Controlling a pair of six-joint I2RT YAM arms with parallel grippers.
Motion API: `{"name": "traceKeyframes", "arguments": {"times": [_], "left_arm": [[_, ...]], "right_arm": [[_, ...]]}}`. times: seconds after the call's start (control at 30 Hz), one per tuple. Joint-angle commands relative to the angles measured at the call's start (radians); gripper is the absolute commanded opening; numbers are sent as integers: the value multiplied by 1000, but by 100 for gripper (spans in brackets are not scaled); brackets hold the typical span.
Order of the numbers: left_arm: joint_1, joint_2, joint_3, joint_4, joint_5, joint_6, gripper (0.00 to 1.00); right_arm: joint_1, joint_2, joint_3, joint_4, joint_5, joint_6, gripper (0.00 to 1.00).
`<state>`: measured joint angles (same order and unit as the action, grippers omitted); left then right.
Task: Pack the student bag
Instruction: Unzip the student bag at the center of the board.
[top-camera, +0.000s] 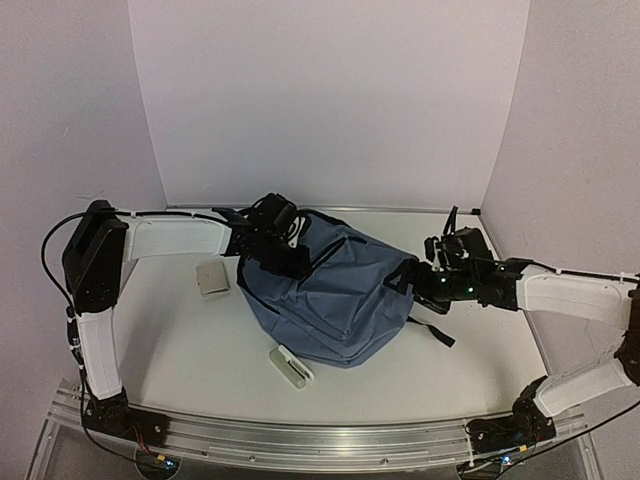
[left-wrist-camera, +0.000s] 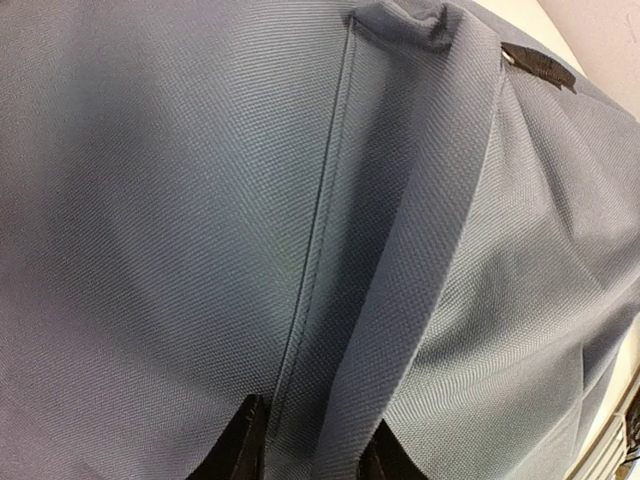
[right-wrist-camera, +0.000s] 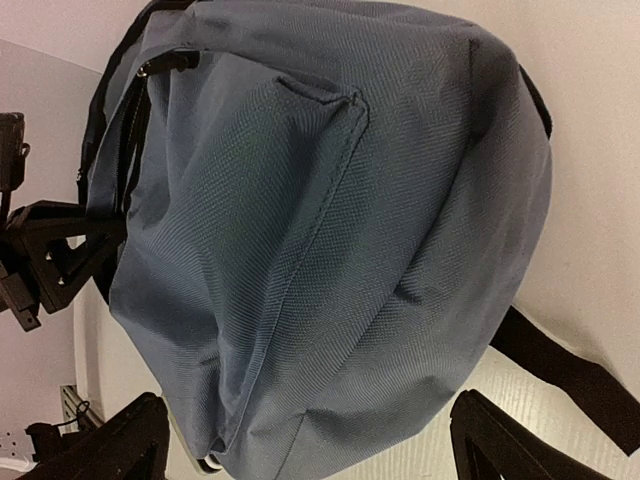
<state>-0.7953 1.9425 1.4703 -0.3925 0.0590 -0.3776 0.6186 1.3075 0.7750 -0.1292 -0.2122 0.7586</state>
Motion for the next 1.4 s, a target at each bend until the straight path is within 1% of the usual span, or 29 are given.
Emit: {"name": "traceKeyframes", "arguments": {"times": [0.0,0.07,0.13,0.2,0.23,0.3,0.33,0.43,0.47,0.5,0.6,0.73,0.87,0.9,1.0,1.07,1.1,1.13,1.2,1.3,1.37], "left_arm": [[36,-46,-42,-9,-19,-30,27],[43,-56,-57,-3,-8,-37,29],[50,-59,-69,5,10,-39,29],[53,-57,-75,9,30,-40,24],[53,-53,-76,8,34,-40,18],[53,-51,-78,5,37,-40,5],[54,-52,-80,5,36,-40,1],[53,-62,-95,9,55,-47,0],[53,-66,-100,12,67,-52,0],[52,-69,-109,19,100,-65,0],[42,-82,-150,73,188,-127,0],[-6,-86,-191,167,269,-223,0],[-58,-81,-231,334,319,-344,0],[-68,-78,-239,371,322,-373,0],[-77,-69,-262,438,284,-428,0],[-76,-71,-270,426,212,-447,0],[-75,-72,-275,421,173,-456,0],[-70,-73,-284,424,155,-473,0],[-57,-70,-311,460,149,-506,0],[-36,-51,-357,536,148,-564,0],[-19,-30,-378,588,174,-603,0]], "right_arm": [[4,78,-60,265,-104,77,90],[5,122,-69,311,-115,83,83],[4,163,-68,337,-113,82,75],[5,200,-62,351,-99,79,61],[5,209,-58,353,-88,79,55],[5,223,-53,355,-52,79,35],[5,226,-51,354,-34,78,28],[1,240,-29,345,28,66,7],[-2,250,-16,339,43,56,2],[-14,265,0,330,49,38,0],[-78,317,62,311,40,-19,0],[-177,409,181,265,11,-127,0],[-240,492,343,194,6,-229,0],[-245,508,381,165,17,-248,6],[-247,523,494,37,67,-302,31],[-246,489,518,-7,101,-313,51],[-243,464,522,-26,123,-316,58],[-235,442,524,-51,145,-317,64],[-203,393,524,-97,214,-321,72],[-112,345,539,-176,332,-316,85],[-30,340,561,-228,411,-298,89]]}}
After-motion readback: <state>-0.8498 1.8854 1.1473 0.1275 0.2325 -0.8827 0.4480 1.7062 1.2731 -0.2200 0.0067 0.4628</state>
